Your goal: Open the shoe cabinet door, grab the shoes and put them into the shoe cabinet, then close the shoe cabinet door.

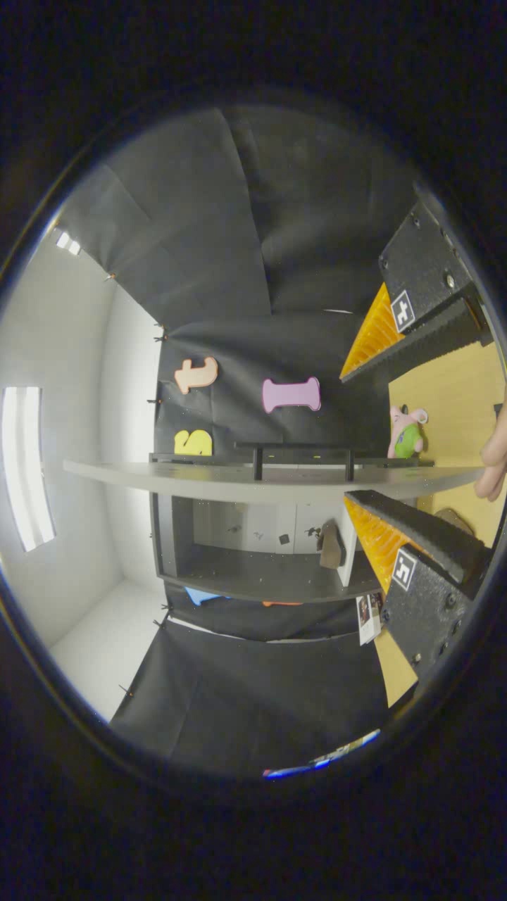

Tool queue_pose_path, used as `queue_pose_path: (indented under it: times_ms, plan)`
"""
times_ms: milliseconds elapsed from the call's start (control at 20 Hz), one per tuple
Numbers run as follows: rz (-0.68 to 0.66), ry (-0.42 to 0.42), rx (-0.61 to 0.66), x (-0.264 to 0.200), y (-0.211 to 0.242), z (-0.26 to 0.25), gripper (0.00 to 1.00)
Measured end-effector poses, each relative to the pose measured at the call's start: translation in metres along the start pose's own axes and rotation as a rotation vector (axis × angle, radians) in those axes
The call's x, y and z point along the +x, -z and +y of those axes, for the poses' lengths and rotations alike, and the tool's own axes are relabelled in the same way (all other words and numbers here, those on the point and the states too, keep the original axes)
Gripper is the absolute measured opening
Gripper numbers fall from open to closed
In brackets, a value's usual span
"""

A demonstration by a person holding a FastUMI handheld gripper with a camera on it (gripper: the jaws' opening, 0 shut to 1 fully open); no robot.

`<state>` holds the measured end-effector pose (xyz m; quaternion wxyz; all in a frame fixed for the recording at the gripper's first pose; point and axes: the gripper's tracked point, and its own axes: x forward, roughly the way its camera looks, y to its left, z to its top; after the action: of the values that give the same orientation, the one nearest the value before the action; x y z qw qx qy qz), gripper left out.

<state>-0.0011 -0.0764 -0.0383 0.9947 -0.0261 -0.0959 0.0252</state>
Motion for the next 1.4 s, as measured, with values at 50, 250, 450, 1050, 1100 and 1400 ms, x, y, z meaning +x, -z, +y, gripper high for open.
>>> queue_pose_path:
  times_ms: [50, 250, 450, 1050, 1100, 1400]
  plan:
    - [-0.011, 0.003, -0.008, -0.002, 0.002, 0.008, 0.99]
    - [-0.013, -0.023, -0.009, 0.007, 0.016, 0.049, 0.98]
    - [-0.118, 0.041, -0.109, 0.03, 0.016, 0.073, 0.99]
    - [-0.057, -0.109, -0.191, 0.065, 0.127, 0.242, 0.99]
    - [-0.009, -0.122, -0.158, 0.074, 0.144, 0.249, 0.99]
    - [0.32, -0.117, -0.022, 0.127, 0.281, 0.258, 0.99]
